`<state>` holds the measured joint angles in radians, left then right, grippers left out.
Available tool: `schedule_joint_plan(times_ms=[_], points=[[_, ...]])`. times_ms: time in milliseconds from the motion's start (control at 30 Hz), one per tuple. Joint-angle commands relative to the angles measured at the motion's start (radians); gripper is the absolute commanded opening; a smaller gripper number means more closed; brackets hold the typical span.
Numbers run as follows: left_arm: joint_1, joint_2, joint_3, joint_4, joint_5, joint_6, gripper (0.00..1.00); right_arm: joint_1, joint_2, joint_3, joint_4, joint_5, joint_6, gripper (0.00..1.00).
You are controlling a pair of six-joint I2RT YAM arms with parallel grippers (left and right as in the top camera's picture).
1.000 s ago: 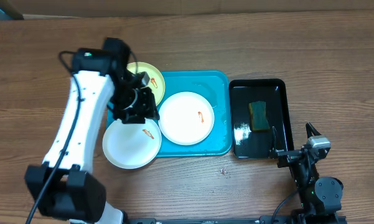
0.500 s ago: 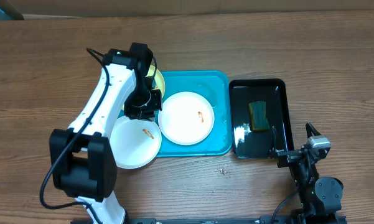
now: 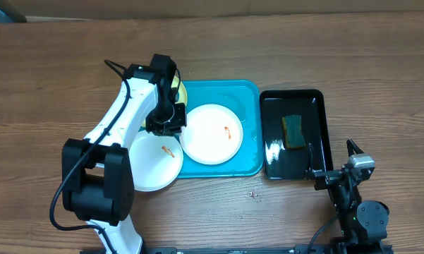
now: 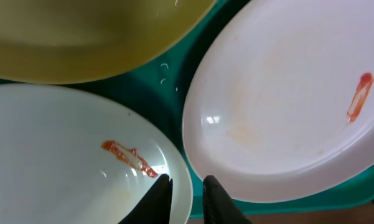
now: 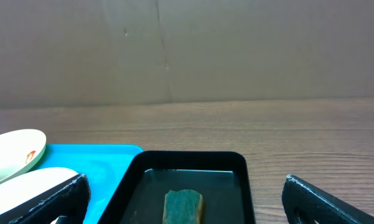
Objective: Clean dirty plates on tray and stack at the side
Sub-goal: 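Move the left gripper over the tray and grip the white plate's rim, then reach the right gripper into the black tray toward the sponge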
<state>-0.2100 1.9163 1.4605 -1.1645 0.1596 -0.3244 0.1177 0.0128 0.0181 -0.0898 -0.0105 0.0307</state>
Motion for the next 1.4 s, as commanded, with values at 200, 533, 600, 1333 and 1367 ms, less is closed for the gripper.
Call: schedule_joint_plan(times_ms=[200, 533, 600, 1333, 1367], points=[[-0.042, 0.008, -0.099, 0.155, -0.063, -0.013, 0.28, -0.002, -0.008, -0.010, 0.006, 0.010, 0.008, 1.00], [-0.071, 0.008, -0.100, 0.185, -0.119, -0.013, 0.31, -0.002, -0.008, -0.010, 0.006, 0.010, 0.008, 1.00], [-0.076, 0.008, -0.100, 0.197, -0.119, -0.013, 0.31, -0.002, -0.008, -0.010, 0.006, 0.010, 0.008, 1.00], [-0.107, 0.008, -0.138, 0.257, -0.191, -0.024, 0.26, -0.002, -0.008, -0.010, 0.006, 0.010, 0.008, 1.00], [-0.106, 0.008, -0.145, 0.269, -0.193, -0.024, 0.27, -0.002, -0.008, -0.010, 0.006, 0.010, 0.008, 1.00]])
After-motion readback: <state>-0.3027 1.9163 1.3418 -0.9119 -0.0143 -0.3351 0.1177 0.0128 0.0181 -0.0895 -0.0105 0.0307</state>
